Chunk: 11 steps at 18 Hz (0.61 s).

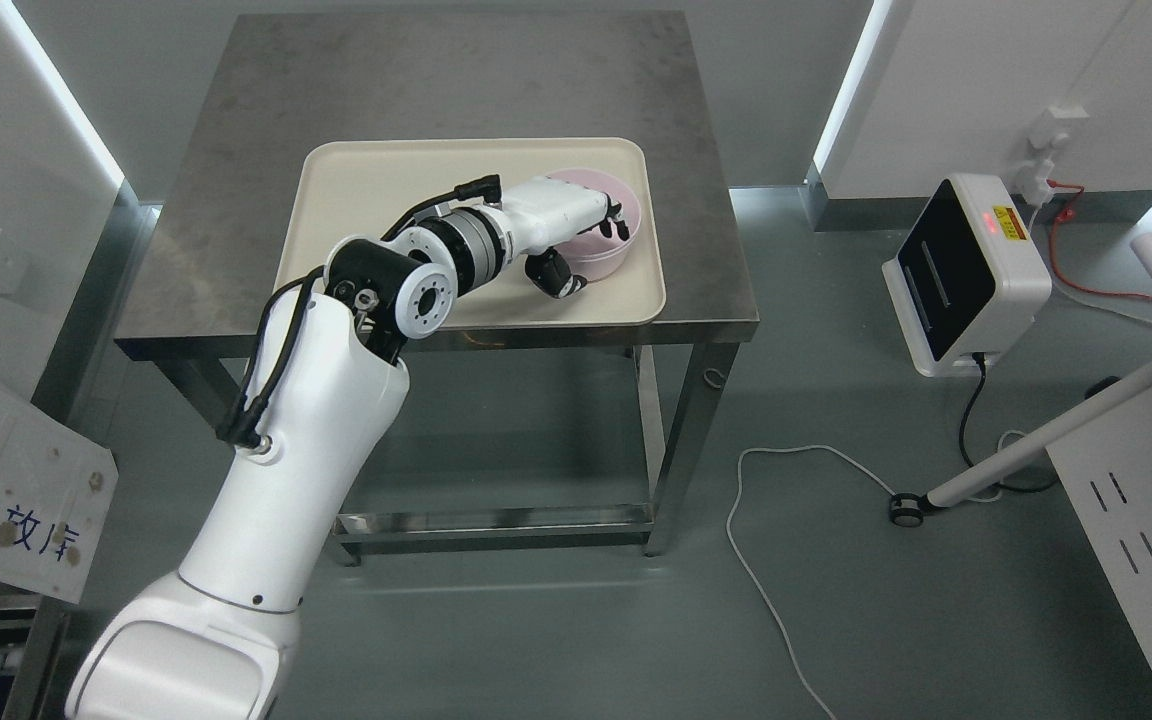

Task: Stack pink IKEA bowls on left shelf middle
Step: 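Grasp the stacked pink bowls at the rim with the left hand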

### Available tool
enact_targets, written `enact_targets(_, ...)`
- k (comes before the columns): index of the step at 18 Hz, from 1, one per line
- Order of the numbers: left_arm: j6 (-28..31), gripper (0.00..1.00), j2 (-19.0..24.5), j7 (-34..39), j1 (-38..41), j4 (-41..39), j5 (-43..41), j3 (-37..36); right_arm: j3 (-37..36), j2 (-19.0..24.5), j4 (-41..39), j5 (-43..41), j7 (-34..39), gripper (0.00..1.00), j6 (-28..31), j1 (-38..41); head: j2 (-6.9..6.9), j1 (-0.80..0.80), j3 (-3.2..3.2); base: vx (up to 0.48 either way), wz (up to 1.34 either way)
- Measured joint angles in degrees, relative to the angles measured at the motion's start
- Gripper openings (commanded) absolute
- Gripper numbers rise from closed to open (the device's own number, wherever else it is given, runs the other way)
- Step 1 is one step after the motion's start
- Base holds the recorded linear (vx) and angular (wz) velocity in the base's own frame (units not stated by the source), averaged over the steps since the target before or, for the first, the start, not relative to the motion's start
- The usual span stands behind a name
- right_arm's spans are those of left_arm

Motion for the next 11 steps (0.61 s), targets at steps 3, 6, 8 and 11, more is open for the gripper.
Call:
enact_targets(3,0.0,0.30,0.0,0.0,0.0,0.6,-0.5,-0.4,0.0,0.0,0.0,-1.0,0.0,1.00,0.0,0.0,0.00,0.00,0.00,0.000,0.00)
enact_targets(6,0.0,0.20,0.0,0.0,-0.1,1.1,-0.7,-0.6,0.0,0.0,0.0,-1.5,0.0,1.00,0.2,0.0,0.00,0.00,0.00,0.000,0.00)
enact_targets(8,0.1,0.11,0.0,0.2,-0.1,1.4,-0.7,-0.6,0.0,0.0,0.0,-1.7,0.0,1.00,0.2,0.0,0.00,0.00,0.00,0.000,0.00)
enact_targets(11,-0.1,0.04,0.0,1.0,-0.1,1.7,-0.5,-0.3,0.0,0.0,0.0,-1.9,0.0,1.00,0.3,0.0,0.00,0.00,0.00,0.000,0.00)
